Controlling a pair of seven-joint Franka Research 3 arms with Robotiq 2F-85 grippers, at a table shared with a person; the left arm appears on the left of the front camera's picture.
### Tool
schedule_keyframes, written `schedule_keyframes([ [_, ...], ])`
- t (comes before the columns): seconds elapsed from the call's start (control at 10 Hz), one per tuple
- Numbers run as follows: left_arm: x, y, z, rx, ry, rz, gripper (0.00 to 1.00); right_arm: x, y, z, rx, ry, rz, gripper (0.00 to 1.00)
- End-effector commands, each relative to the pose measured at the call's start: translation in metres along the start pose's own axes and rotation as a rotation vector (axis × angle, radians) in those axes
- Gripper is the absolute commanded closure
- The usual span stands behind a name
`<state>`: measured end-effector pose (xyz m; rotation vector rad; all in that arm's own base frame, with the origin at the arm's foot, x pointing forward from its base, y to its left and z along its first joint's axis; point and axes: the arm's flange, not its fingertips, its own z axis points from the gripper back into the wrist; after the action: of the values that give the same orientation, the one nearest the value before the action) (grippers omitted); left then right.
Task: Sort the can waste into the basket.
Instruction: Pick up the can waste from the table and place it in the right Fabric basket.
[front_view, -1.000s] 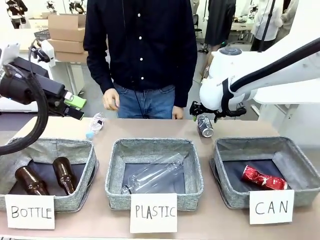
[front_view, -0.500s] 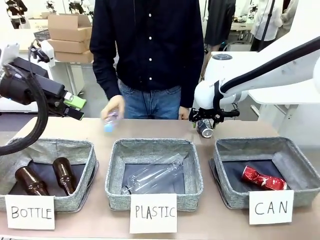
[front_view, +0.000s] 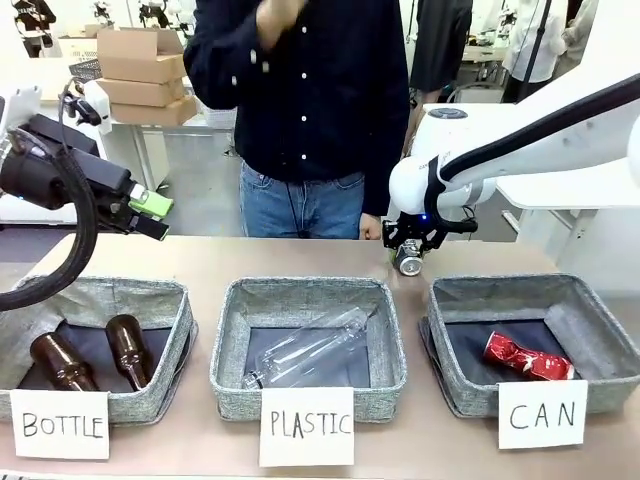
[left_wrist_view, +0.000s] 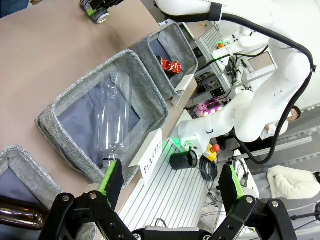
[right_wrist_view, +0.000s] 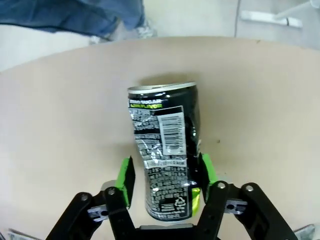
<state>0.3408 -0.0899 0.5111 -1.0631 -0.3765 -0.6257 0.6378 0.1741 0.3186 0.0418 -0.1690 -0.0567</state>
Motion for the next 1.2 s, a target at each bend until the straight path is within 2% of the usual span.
schedule_keyframes([
  [0.0,0.001,-0.001,0.003,-0.004,0.009,-0.003,0.00,0.002,-0.006,0.008,0.032,0.013,0.008,1.00],
  [0.6,0.001,-0.001,0.003,-0.004,0.009,-0.003,0.00,-0.004,-0.014,0.013,0.046,0.003,-0.021,1.00],
  [0.7,0.001,-0.001,0.003,-0.004,0.009,-0.003,0.00,-0.012,-0.017,0.033,0.103,-0.004,-0.037,1.00],
  [0.9,0.001,-0.001,0.003,-0.004,0.009,-0.003,0.00,-0.056,-0.034,0.113,0.137,-0.014,-0.042,1.00],
  [1.1,0.001,-0.001,0.003,-0.004,0.009,-0.003,0.00,-0.119,-0.052,0.182,0.200,0.040,0.123,1.00],
])
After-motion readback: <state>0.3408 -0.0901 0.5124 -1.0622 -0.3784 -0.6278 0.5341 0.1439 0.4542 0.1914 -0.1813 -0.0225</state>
